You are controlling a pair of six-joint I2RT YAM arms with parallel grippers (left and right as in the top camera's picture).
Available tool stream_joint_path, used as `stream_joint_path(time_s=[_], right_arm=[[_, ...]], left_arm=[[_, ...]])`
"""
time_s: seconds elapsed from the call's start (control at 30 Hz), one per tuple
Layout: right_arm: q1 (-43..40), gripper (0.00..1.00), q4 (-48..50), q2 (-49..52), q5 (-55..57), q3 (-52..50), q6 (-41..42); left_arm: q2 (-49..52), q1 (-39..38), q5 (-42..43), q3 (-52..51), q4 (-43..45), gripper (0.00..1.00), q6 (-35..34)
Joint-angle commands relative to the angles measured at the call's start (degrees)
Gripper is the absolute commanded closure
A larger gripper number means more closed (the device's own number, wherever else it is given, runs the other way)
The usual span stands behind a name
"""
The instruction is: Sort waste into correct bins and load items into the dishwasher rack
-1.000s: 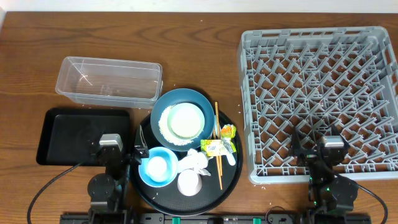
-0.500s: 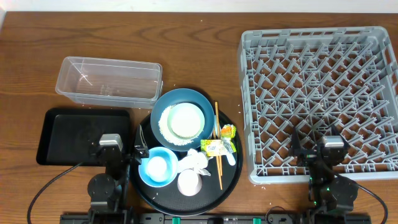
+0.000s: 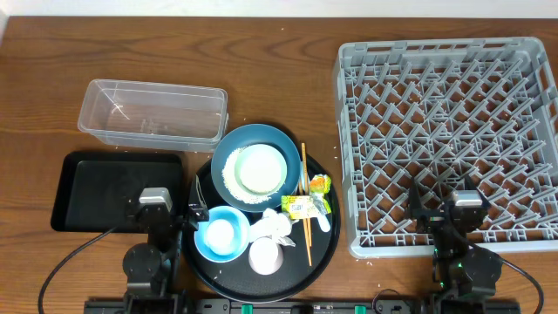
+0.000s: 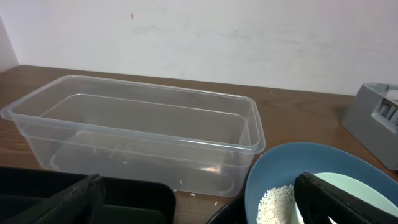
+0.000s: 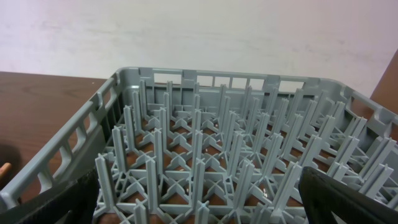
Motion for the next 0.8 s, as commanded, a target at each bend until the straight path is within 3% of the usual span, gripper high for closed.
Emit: stream_joint_path(time_s=[0.0, 0.77], right_arm=[[0.0, 0.01, -0.2, -0.3, -0.2, -0.1, -0.7], [0.0, 0.01, -0.2, -0.3, -0.2, -0.1, 1.1]], left_arm=[[-0.4, 0.2, 0.6, -0.5, -2.5, 0.02, 0.7], [-0.4, 0.3, 0.6, -0.5, -2.4, 0.02, -0.2]])
